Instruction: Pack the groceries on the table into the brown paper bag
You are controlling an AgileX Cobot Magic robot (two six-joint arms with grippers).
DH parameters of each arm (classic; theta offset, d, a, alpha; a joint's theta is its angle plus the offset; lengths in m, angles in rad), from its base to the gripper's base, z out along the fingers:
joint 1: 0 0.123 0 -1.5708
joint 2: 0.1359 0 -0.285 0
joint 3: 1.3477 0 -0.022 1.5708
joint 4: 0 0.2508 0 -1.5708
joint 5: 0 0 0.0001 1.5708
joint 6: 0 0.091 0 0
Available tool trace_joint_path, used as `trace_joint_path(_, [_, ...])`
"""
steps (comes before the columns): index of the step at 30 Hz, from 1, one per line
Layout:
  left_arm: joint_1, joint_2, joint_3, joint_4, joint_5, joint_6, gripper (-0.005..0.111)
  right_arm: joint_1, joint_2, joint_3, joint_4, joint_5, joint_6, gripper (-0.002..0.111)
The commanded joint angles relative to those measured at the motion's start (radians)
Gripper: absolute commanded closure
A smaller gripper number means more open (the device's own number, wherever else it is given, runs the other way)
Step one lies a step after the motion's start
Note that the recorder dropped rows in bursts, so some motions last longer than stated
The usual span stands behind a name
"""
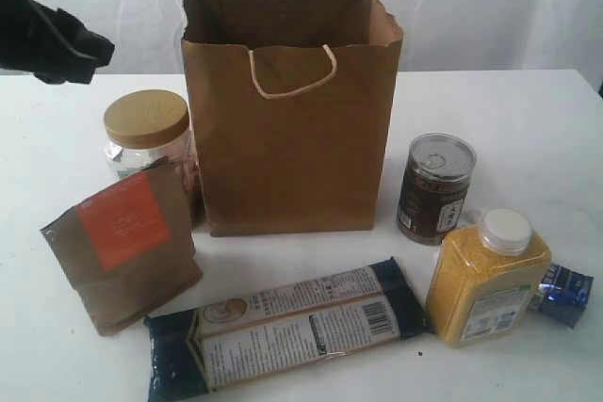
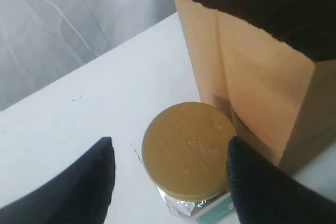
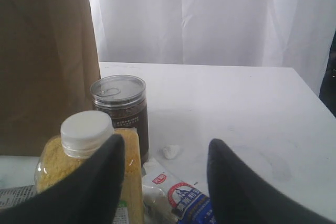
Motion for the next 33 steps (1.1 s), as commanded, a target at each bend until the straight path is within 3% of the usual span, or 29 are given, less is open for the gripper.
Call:
trace_joint_path(1, [0.003,0.039,0.040,-0.003,0.014,-0.031,0.042,-0.008,-0.006,0.005,-0.005,-0.013,0.003,0.062])
trace_joint_path(8, [0.001,0.039,0.066,-0.012,0.056,-0.077,0.042,-0.008,-0.006,0.005,-0.005,-0.013,0.003,0.062])
trace_joint_path(16, [0.001,-0.087,0.055,-0.061,0.123,-0.081,0.044,-0.008,-0.006,0.005,-0.005,-0.013,0.003,0.062])
trace_joint_path(20, [0.001,-0.165,0.055,-0.061,0.195,-0.108,0.063,-0.008,-0.006,0.005,-0.005,-0.013,0.003,0.062])
trace_joint_path(25, [0.001,-0.275,0.055,-0.066,0.307,-0.110,0.103,-0.008,-0.006,0.005,-0.005,-0.013,0.003,0.062])
trace_joint_path(33, [0.001,-0.463,0.126,-0.041,0.327,-0.197,0.107,-0.008,-0.006,0.005,-0.005,-0.013,0.006,0.062])
